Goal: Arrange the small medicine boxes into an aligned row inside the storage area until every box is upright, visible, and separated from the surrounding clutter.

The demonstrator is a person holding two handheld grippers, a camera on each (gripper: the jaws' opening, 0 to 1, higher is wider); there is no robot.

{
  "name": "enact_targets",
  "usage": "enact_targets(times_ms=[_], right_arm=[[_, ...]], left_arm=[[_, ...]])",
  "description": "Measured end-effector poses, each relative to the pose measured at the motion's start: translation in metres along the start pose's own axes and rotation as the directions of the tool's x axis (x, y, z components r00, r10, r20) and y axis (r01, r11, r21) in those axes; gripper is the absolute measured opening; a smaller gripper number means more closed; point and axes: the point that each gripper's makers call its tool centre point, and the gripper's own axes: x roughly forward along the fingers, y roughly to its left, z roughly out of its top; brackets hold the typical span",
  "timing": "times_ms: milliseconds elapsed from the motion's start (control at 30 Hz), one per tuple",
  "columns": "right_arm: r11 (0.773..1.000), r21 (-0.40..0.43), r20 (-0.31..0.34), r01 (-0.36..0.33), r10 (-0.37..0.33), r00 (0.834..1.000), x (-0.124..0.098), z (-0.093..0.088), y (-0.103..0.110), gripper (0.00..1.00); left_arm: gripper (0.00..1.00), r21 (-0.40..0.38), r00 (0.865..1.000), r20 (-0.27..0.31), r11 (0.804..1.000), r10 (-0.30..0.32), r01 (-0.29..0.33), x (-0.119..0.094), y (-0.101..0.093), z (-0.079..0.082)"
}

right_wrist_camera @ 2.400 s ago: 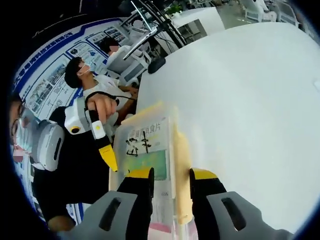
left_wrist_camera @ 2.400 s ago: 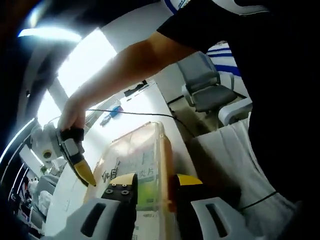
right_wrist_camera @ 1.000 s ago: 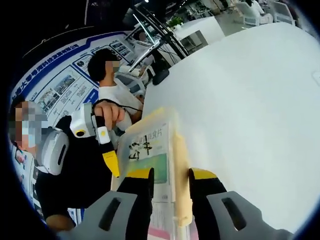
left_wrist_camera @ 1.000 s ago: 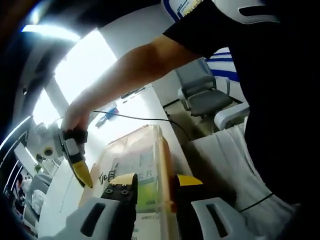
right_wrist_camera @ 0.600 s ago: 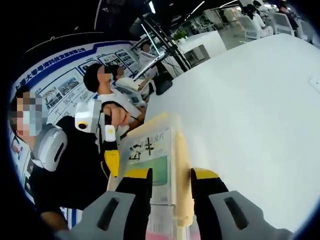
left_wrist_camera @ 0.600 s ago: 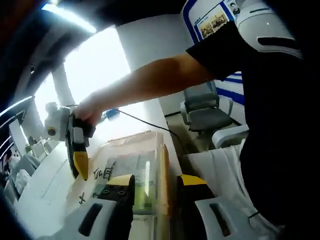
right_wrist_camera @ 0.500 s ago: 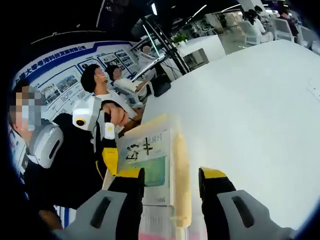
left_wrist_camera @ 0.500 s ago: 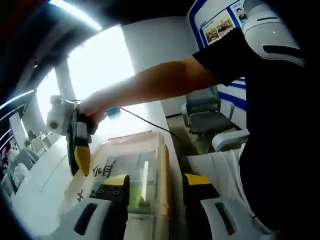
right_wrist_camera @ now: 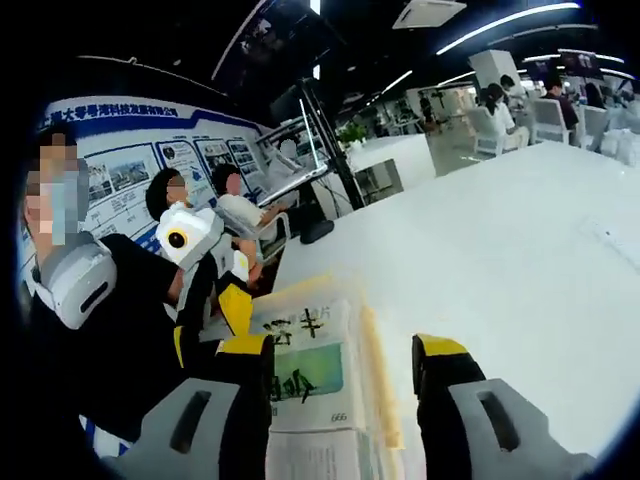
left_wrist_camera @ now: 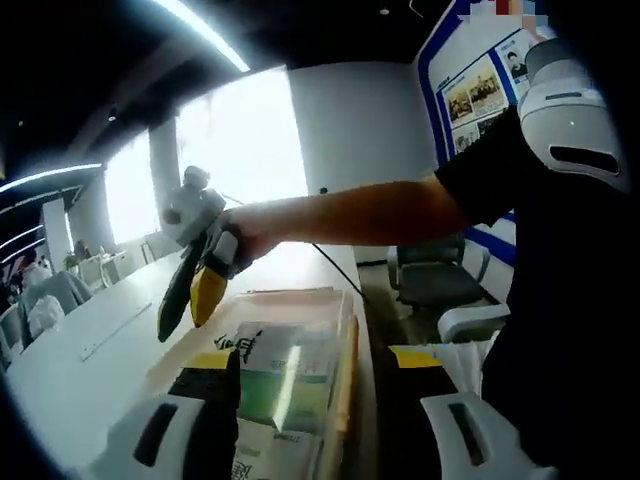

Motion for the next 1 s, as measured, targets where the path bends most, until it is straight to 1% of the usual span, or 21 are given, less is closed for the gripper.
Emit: enact_targets(times_ms=[67, 133, 167, 267, 333, 367, 400, 500, 533, 567, 600, 633, 667, 733, 767, 800, 833, 867, 900, 933, 1000], right_arm=[[0.998, -0.033, 0.076, 0.061, -0.058, 0.995, -0.006, 0.003, 0.005, 0.62], [0.998, -0.032, 0.108, 0.049, -0.045, 0.993, -0.009, 0.003, 0.016, 0.59], [0.998, -0.039, 0.121, 0.056, -0.051, 0.991, -0.012, 0.002, 0.021, 0.6], [0.988, -0.095, 0.15, 0.122, -0.107, 0.983, -0.02, 0.005, 0.027, 0.6], [0.981, -0.098, 0.197, 0.165, -0.143, 0.97, -0.026, 0.011, 0.031, 0.61], [0.981, -0.096, 0.218, 0.17, -0.146, 0.965, -0.028, 0.014, 0.036, 0.63], [0.979, -0.096, 0.25, 0.181, -0.152, 0.956, -0.03, 0.018, 0.043, 0.64], [0.975, -0.103, 0.284, 0.195, -0.159, 0.946, -0.033, 0.019, 0.057, 0.65], [0.971, -0.112, 0.287, 0.212, -0.173, 0.942, -0.033, 0.018, 0.061, 0.65], [0.961, -0.13, 0.297, 0.243, -0.196, 0.935, -0.034, 0.018, 0.063, 0.64], [0.958, -0.131, 0.305, 0.255, -0.205, 0.93, -0.035, 0.016, 0.067, 0.64], [0.96, -0.12, 0.322, 0.254, -0.205, 0.924, -0.036, 0.016, 0.072, 0.63], [0.964, -0.091, 0.35, 0.25, -0.204, 0.914, -0.036, 0.018, 0.078, 0.64], [0.963, -0.11, 0.353, 0.247, -0.195, 0.915, -0.034, 0.014, 0.089, 0.64], [0.962, -0.114, 0.353, 0.248, -0.194, 0.915, -0.034, 0.013, 0.093, 0.65], [0.959, -0.119, 0.351, 0.257, -0.201, 0.914, -0.034, 0.011, 0.094, 0.66], [0.955, -0.128, 0.349, 0.269, -0.21, 0.913, -0.035, 0.008, 0.094, 0.67], [0.946, -0.146, 0.339, 0.291, -0.228, 0.913, -0.037, 0.004, 0.093, 0.67], [0.936, -0.15, 0.333, 0.318, -0.255, 0.908, -0.039, 0.001, 0.09, 0.66], [0.935, -0.144, 0.337, 0.325, -0.262, 0.904, -0.041, -0.001, 0.091, 0.67], [0.934, -0.137, 0.339, 0.33, -0.269, 0.902, -0.045, -0.004, 0.092, 0.67]], left_arm=[[0.62, -0.008, 1.0, 0.016, 1.0, 0.015, -0.015, -0.006, 0.001, 0.001], [0.65, 0.009, 0.999, 0.001, 0.999, 0.04, -0.04, -0.01, 0.005, -0.002], [0.66, 0.011, 0.999, 0.001, 0.999, 0.053, -0.053, -0.014, 0.007, -0.003], [0.68, -0.019, 0.996, 0.034, 0.997, 0.078, -0.077, -0.023, 0.013, 0.002], [0.7, -0.04, 0.994, 0.052, 0.995, 0.098, -0.096, -0.028, 0.018, 0.004], [0.72, -0.049, 0.992, 0.055, 0.993, 0.11, -0.108, -0.03, 0.021, 0.004], [0.74, -0.054, 0.992, 0.057, 0.992, 0.115, -0.112, -0.031, 0.022, 0.003], [0.74, -0.075, 0.987, 0.05, 0.986, 0.153, -0.149, -0.037, 0.028, -0.001], [0.74, -0.08, 0.985, 0.044, 0.984, 0.165, -0.161, -0.039, 0.03, -0.003], [0.74, -0.087, 0.984, 0.039, 0.982, 0.174, -0.17, -0.042, 0.031, -0.005], [0.74, -0.098, 0.982, 0.039, 0.979, 0.183, -0.178, -0.044, 0.032, -0.006], [0.74, -0.105, 0.981, 0.041, 0.977, 0.189, -0.184, -0.047, 0.032, -0.006], [0.74, -0.109, 0.98, 0.042, 0.976, 0.194, -0.188, -0.05, 0.031, -0.007], [0.74, -0.11, 0.978, 0.033, 0.973, 0.208, -0.203, -0.055, 0.03, -0.009], [0.74, -0.107, 0.974, 0.016, 0.969, 0.224, -0.221, -0.059, 0.031, -0.011], [0.74, -0.076, 0.968, -0.014, 0.965, 0.252, -0.252, -0.063, 0.033, -0.013], [0.74, -0.06, 0.964, -0.019, 0.962, 0.267, -0.268, -0.065, 0.034, -0.013], [0.74, -0.059, 0.962, -0.018, 0.96, 0.274, -0.275, -0.066, 0.034, -0.011], [0.74, -0.065, 0.962, -0.007, 0.96, 0.273, -0.272, -0.067, 0.034, -0.008], [0.74, -0.084, 0.963, 0.021, 0.96, 0.269, -0.266, -0.068, 0.033, -0.004], [0.74, -0.102, 0.962, 0.046, 0.959, 0.268, -0.263, -0.069, 0.035, -0.001]])
